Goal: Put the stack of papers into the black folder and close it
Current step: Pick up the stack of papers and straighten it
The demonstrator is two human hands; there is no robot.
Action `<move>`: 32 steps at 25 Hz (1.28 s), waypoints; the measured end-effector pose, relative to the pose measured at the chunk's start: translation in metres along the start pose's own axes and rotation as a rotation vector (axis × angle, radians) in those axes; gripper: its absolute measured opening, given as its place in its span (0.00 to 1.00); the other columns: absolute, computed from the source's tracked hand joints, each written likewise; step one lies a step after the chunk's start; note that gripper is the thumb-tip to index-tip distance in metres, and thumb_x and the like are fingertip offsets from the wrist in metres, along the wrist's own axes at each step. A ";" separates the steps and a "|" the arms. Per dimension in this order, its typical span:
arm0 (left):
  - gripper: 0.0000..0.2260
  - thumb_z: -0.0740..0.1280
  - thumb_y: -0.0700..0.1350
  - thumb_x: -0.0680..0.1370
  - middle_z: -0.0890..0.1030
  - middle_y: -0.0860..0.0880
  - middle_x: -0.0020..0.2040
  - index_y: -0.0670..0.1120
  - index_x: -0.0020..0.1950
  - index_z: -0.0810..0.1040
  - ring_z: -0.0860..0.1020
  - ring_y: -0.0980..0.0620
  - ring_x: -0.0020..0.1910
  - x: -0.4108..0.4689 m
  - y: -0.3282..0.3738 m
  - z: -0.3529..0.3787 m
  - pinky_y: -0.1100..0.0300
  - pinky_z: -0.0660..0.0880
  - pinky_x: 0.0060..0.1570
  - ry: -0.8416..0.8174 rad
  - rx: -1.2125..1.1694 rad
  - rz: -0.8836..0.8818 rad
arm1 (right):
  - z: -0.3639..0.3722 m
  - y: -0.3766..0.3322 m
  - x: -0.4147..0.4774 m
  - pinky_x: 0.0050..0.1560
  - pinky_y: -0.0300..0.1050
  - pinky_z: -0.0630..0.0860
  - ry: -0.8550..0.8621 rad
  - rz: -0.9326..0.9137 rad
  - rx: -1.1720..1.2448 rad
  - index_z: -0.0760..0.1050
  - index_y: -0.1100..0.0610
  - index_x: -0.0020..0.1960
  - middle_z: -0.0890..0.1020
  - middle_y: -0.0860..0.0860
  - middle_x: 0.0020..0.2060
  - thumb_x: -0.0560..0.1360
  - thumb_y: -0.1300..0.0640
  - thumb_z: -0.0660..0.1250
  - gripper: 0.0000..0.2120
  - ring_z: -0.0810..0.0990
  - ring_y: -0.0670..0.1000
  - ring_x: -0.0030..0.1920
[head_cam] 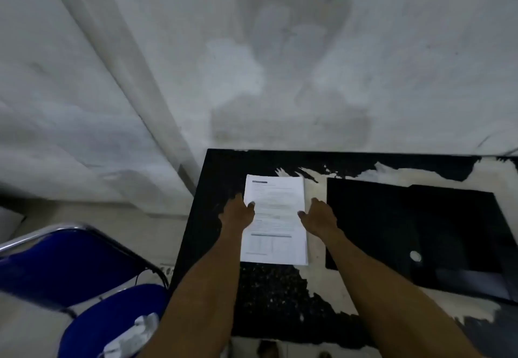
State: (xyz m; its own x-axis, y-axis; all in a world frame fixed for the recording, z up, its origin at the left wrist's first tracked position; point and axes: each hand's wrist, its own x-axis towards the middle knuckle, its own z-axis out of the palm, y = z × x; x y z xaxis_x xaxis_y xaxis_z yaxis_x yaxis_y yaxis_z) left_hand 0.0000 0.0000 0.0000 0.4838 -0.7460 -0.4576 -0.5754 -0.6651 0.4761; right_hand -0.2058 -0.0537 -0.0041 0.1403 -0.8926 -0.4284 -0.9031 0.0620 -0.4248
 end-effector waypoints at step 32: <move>0.21 0.68 0.42 0.76 0.79 0.41 0.65 0.37 0.68 0.76 0.78 0.44 0.63 0.012 -0.037 0.043 0.60 0.72 0.53 -0.018 -0.612 -0.270 | 0.063 0.010 0.012 0.49 0.44 0.76 0.120 0.266 0.468 0.80 0.64 0.54 0.83 0.61 0.55 0.78 0.66 0.56 0.15 0.81 0.60 0.53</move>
State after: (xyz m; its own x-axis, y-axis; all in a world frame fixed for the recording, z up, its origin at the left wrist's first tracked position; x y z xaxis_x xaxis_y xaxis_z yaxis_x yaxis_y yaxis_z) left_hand -0.0015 0.0174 -0.0551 0.5442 -0.5539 -0.6301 0.0446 -0.7308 0.6811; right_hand -0.1876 -0.0356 -0.0639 -0.1401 -0.8620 -0.4872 -0.6204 0.4599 -0.6353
